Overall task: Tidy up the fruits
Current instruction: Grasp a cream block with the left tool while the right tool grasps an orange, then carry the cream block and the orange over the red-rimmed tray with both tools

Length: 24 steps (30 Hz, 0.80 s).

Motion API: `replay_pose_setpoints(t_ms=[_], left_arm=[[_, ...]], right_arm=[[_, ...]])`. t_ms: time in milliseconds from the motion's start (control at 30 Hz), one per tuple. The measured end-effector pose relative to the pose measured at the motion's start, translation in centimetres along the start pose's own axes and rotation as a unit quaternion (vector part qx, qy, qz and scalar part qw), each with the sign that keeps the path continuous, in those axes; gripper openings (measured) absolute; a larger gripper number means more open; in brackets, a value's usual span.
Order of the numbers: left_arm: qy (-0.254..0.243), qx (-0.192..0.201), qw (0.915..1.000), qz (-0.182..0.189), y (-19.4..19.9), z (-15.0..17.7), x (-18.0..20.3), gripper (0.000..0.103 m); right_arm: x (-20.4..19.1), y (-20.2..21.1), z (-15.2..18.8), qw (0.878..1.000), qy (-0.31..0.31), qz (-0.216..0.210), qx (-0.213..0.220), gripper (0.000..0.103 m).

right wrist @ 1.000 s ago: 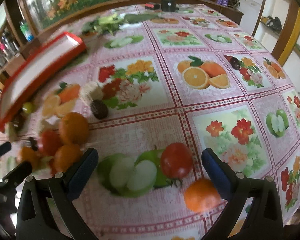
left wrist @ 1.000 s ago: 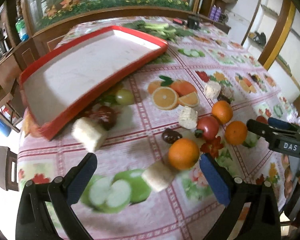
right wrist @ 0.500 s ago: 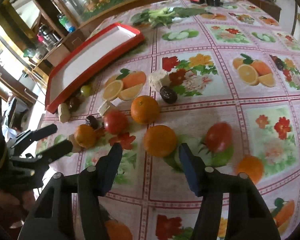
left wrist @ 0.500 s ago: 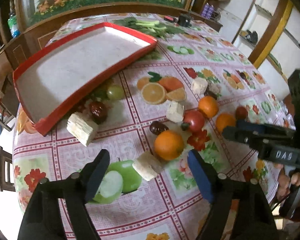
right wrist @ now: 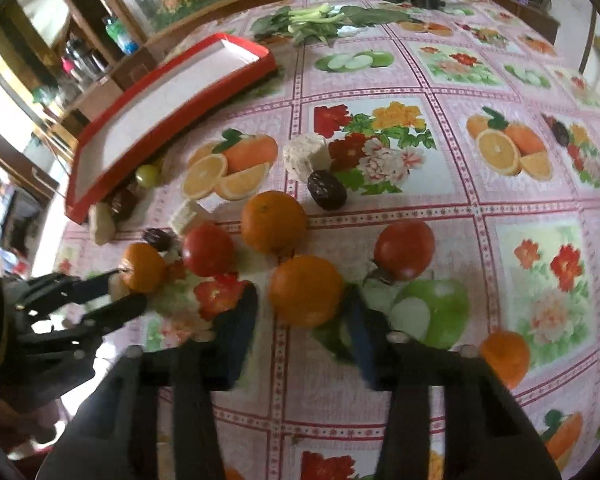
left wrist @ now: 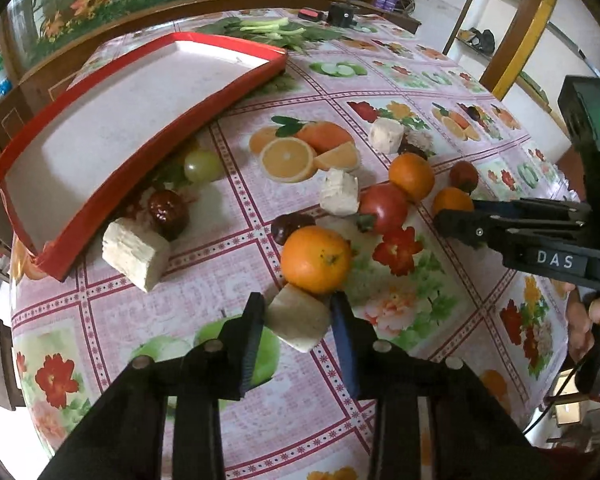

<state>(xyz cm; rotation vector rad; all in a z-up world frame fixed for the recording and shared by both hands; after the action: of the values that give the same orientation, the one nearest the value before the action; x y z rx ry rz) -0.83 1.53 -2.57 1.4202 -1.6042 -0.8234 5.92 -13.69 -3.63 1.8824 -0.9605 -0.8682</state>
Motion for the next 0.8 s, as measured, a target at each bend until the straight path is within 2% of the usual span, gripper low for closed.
replay_pose_setpoints(t_ms=[200,433,633,800], left_arm=[[0.025,0.016,0.9992,0.027,2.0,-1.0,-0.8,0.037],[0.043,0.050,0.9966,0.050,4.6,-3.8,-2.2,0.036],[0.062,0.072,0.9950,0.032,5.4,-6.7,-5.8,0.036],[0.090,0.062,0.9939,0.014,3.7,-9.0,-9.1,0.036]], right_arm=[[-0.1,0.6,0.1,1.000,-0.012,-0.003,0.003,0.035],[-2.2,2.2,-1.3,1.000,0.001,-0.018,0.021,0.035],[-4.0,3.3,-4.8,0.998,0.009,-0.032,0.050,0.035],[-6.0,2.3,-9.2,0.997,0.021,-0.049,0.059,0.035]])
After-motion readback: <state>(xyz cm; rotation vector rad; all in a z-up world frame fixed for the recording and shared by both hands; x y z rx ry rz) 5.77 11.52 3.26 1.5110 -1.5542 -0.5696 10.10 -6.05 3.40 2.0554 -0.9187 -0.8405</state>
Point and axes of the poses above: each gripper's, at about its wrist camera, not at the fingertips, and y roughly against the way its jaws point, x to its right, z to its underside, the point moved 5 cm from there along -y, roughly the way its jaws point
